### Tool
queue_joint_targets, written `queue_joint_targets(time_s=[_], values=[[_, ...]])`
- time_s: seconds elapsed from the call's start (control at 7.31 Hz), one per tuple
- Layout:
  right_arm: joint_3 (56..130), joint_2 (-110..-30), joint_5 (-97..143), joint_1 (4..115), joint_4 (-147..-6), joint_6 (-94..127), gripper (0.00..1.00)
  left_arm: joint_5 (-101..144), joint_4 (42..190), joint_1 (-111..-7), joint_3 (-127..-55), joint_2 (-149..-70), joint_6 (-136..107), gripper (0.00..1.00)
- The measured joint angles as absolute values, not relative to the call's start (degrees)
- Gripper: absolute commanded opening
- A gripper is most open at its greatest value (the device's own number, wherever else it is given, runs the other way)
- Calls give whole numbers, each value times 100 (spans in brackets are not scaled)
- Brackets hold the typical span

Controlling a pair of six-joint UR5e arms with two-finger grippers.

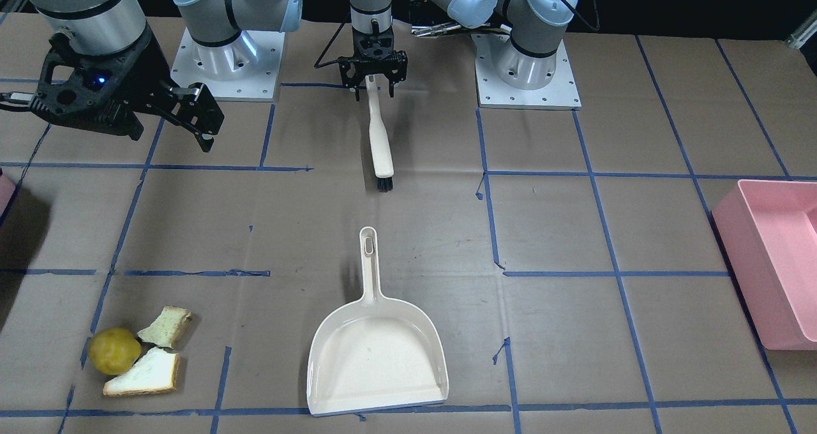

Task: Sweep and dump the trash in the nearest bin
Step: 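Close the left gripper on the brush handle, then lift the brush with the left gripper toward the dustpan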

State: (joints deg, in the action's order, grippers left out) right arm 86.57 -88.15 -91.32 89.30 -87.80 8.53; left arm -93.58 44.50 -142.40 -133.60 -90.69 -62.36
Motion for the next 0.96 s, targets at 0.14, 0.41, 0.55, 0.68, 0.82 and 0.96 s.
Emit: queue_joint_targets(time_s=[0.14,0.41,0.55,0.68,0.82,0.96], values=[[8657,-8816,-9132,8930,-8780,852,100,-9175,4461,-14241,-13351,-9080,-6246,23],[8657,-8817,-9132,8930,-8780,852,100,-8966,4444,-14246,-13332,-9048,-6249,4],[8657,-8820,-9132,8930,-8780,852,100,-8954,4422,-14247,-13323,-8986,-6224,0],[8659,-8821,-9132,8930,-8780,853,100,-8960,4391,-14247,-13316,-8936,-6194,0],[8663,-8819,-9132,8930,-8780,852,100,-8986,4346,-14250,-13303,-8867,-6172,0],[8663,-8819,-9132,8930,-8780,853,100,-9029,4341,-14242,-13292,-8703,-6157,0]])
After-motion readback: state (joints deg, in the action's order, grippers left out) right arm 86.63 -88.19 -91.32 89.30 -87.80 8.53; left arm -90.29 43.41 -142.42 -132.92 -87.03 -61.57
